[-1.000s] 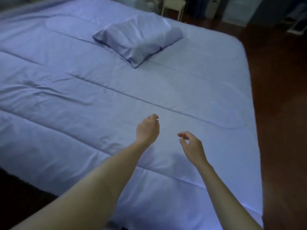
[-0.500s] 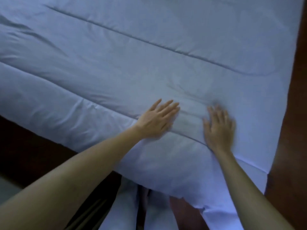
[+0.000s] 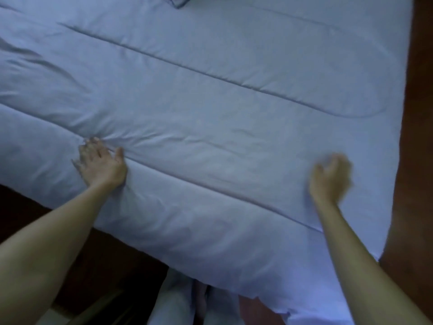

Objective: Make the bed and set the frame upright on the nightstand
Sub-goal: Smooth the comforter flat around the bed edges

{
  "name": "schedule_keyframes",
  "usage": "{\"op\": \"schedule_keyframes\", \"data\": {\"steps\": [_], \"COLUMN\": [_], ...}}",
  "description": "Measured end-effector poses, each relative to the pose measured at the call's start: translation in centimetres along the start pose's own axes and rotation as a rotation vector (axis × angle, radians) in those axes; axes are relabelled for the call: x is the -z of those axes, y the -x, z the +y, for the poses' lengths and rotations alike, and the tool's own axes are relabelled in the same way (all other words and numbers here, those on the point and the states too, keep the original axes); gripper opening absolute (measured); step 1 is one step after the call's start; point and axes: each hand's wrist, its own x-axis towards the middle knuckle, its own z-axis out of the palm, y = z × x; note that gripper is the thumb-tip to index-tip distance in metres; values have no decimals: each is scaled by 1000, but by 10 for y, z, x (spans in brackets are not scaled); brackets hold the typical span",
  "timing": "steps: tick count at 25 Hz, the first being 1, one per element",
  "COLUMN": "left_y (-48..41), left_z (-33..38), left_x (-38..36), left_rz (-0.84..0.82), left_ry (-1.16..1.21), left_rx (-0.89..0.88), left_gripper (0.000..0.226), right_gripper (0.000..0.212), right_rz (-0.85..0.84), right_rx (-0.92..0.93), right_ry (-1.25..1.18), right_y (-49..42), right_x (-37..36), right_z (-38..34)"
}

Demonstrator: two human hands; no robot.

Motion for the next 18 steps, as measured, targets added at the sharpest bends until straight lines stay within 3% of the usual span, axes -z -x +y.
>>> {"op": "schedule_keyframes", "data": {"steps": [2, 4, 5, 7, 10, 14, 15, 18], "left_y": [-3, 7, 13, 23, 28, 30, 40, 114], "left_z": [22, 59, 78, 108, 117, 119, 125, 171], "left_x": [4, 0, -6, -21, -33, -25, -21, -27], "left_rz": [63, 57, 41, 56, 136, 175, 220, 273], "left_ry": [23, 79, 99, 99, 54, 34, 15, 1], "left_rx": [-35, -190, -250, -311, -330, -349, -494, -1149], "left_gripper": [66, 64, 64, 65, 65, 60, 58, 53], "right_gripper": [60, 54, 53, 53, 54, 55, 55, 58], "right_rz": [-224, -504, -579, -569, -354, -104, -76, -41], "right_rx": [361, 693, 805, 887, 737, 393, 288, -1], "right_ry": [-67, 42, 145, 302, 267, 287, 289, 237], "right_y": [2, 11, 13, -1, -62, -145, -154, -143], "right_x": [-43, -82, -99, -124, -125, -60, -44, -1], "right_z": [-83, -159, -184, -200, -164, -50, -19, 69]}}
